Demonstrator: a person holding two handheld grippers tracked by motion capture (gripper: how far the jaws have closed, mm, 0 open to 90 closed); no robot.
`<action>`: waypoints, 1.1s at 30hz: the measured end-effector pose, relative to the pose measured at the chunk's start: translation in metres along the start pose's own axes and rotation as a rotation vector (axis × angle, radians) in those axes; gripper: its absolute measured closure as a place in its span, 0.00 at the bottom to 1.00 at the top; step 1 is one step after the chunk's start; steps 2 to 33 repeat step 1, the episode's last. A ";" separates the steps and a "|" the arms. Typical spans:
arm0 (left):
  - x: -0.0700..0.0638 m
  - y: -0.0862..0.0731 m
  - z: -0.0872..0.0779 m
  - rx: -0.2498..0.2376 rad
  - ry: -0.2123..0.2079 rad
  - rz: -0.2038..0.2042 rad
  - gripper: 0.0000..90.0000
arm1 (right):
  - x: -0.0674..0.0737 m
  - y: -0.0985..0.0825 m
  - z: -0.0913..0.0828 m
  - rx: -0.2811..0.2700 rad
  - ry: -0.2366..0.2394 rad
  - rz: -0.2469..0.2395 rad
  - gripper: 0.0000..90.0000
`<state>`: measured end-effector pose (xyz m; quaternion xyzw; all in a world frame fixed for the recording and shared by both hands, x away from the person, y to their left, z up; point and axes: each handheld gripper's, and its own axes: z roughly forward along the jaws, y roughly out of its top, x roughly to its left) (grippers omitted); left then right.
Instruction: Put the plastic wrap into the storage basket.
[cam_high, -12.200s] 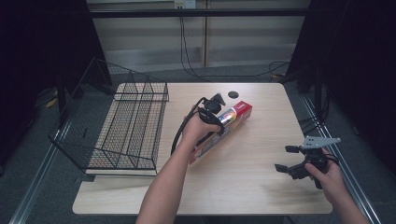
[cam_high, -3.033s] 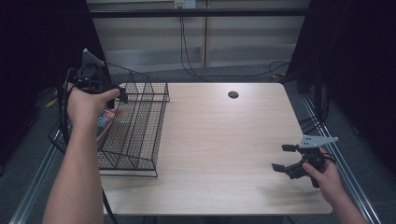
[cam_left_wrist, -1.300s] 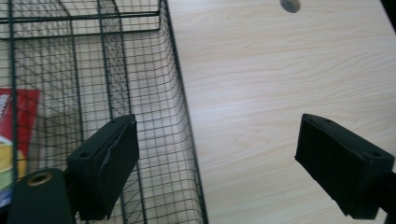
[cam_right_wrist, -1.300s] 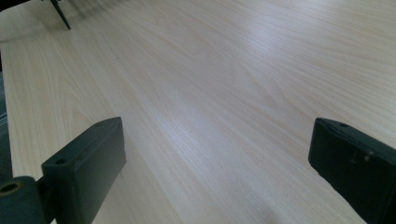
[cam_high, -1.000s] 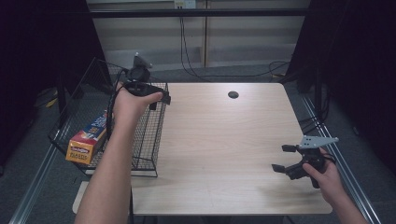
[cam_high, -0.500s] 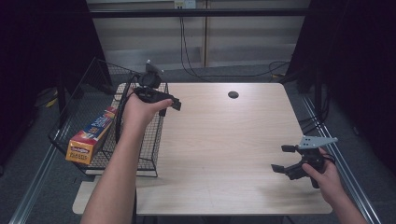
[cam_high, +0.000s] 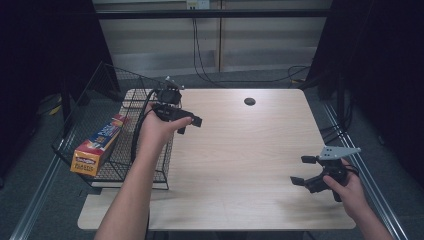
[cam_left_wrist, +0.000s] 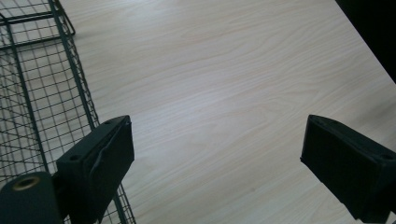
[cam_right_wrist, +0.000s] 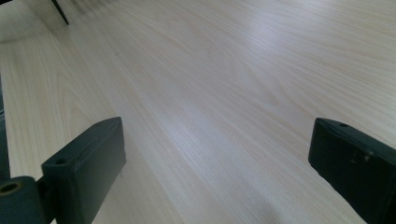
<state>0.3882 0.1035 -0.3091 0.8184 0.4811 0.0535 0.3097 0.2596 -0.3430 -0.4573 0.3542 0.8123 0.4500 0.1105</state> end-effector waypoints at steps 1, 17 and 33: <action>-0.001 -0.001 0.001 -0.004 0.001 0.001 0.10 | 0.000 0.000 0.000 0.001 -0.001 -0.001 0.04; -0.001 -0.001 0.001 -0.004 0.001 0.001 0.10 | 0.000 0.000 0.000 0.001 -0.001 -0.001 0.04; -0.001 -0.001 0.001 -0.004 0.001 0.001 0.10 | 0.000 0.000 0.000 0.001 -0.001 -0.001 0.04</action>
